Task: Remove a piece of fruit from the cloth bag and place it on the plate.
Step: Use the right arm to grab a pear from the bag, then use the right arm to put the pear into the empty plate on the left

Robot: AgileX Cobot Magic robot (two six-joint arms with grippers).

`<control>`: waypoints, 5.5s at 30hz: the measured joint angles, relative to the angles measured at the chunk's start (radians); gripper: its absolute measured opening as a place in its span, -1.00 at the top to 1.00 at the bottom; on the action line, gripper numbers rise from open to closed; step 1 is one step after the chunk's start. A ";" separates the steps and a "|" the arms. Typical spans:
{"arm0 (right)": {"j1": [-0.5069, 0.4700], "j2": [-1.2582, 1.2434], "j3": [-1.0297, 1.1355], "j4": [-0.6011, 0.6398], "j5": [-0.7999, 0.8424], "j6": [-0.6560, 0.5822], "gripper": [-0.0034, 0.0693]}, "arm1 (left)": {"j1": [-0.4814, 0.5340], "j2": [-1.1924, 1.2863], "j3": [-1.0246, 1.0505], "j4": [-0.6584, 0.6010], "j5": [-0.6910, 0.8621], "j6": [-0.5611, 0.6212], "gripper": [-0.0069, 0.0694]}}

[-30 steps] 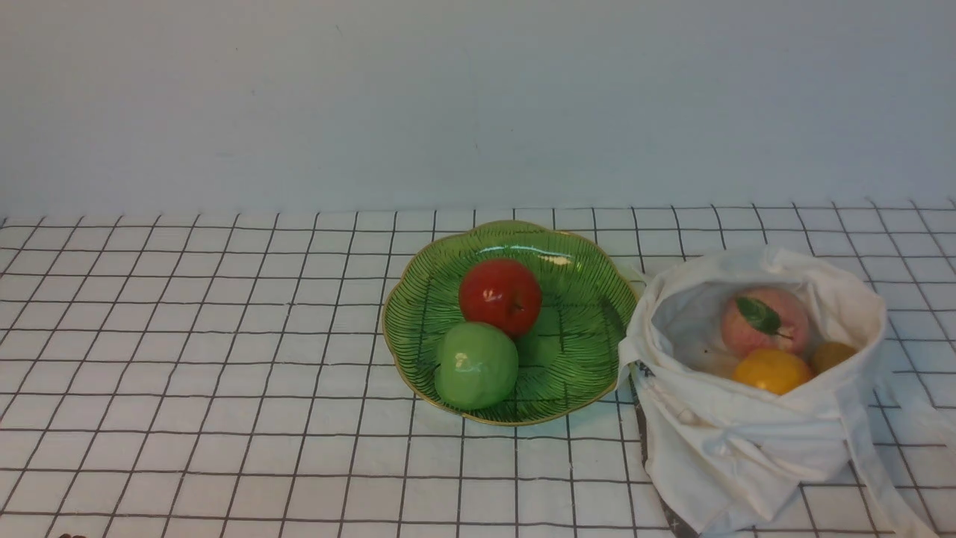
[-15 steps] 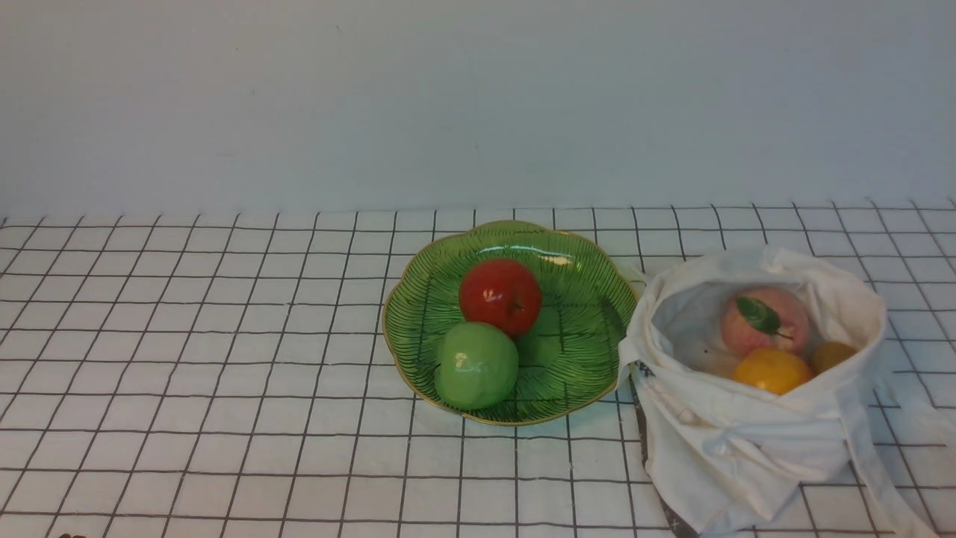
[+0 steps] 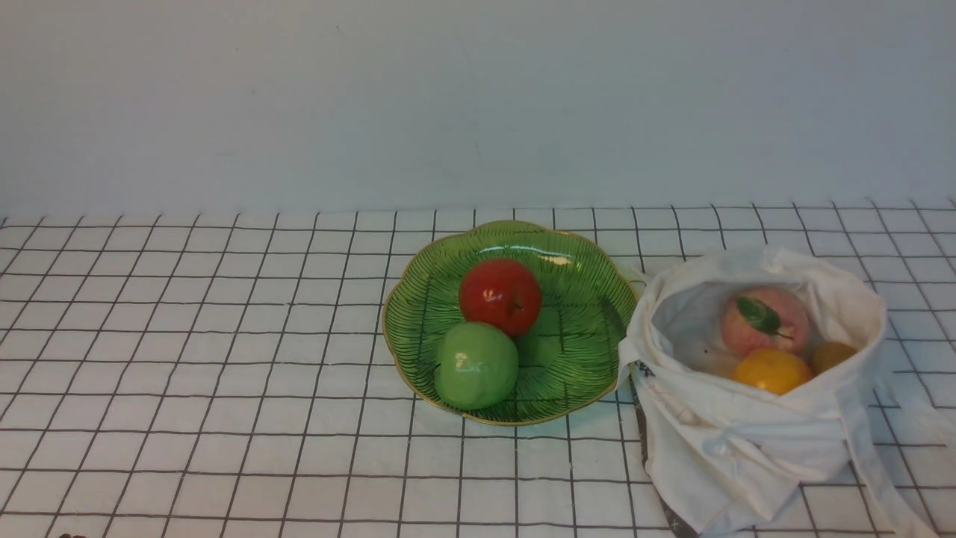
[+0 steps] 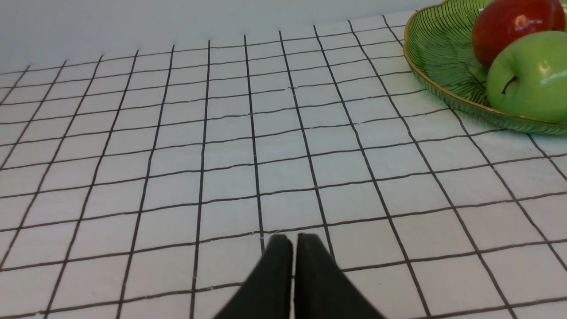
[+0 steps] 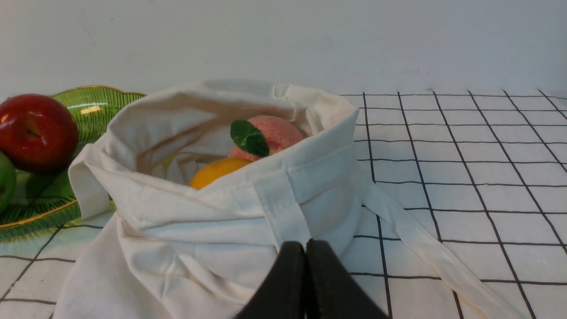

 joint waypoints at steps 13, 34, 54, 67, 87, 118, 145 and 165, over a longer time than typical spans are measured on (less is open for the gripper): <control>0.000 0.000 0.005 0.470 -0.016 0.233 0.94 | 0.000 0.000 0.000 0.000 0.000 0.000 0.84; 0.000 0.507 -0.557 0.109 0.370 0.162 0.94 | 0.000 0.000 0.000 0.000 0.000 0.000 0.84; 0.059 1.604 -1.142 0.291 0.570 -0.213 -0.30 | 0.000 0.000 0.000 0.000 0.000 0.000 0.84; 0.184 1.835 -1.250 -0.008 0.649 0.035 -1.00 | 0.000 0.000 0.000 0.000 0.000 0.000 0.84; 0.191 1.866 -1.278 -0.055 0.654 0.070 -0.83 | 0.000 0.000 0.000 0.000 0.000 0.000 0.84; 0.191 1.486 -1.253 0.368 0.360 -0.173 -0.83 | 0.000 0.000 0.000 0.000 0.000 0.000 0.84; 0.404 1.858 -1.252 0.763 0.080 -0.734 -0.99 | 0.000 0.000 0.000 0.000 0.000 0.000 0.84; 0.286 1.824 -1.385 0.715 0.333 -0.429 -0.99 | 0.000 0.000 0.000 0.000 0.000 0.000 0.84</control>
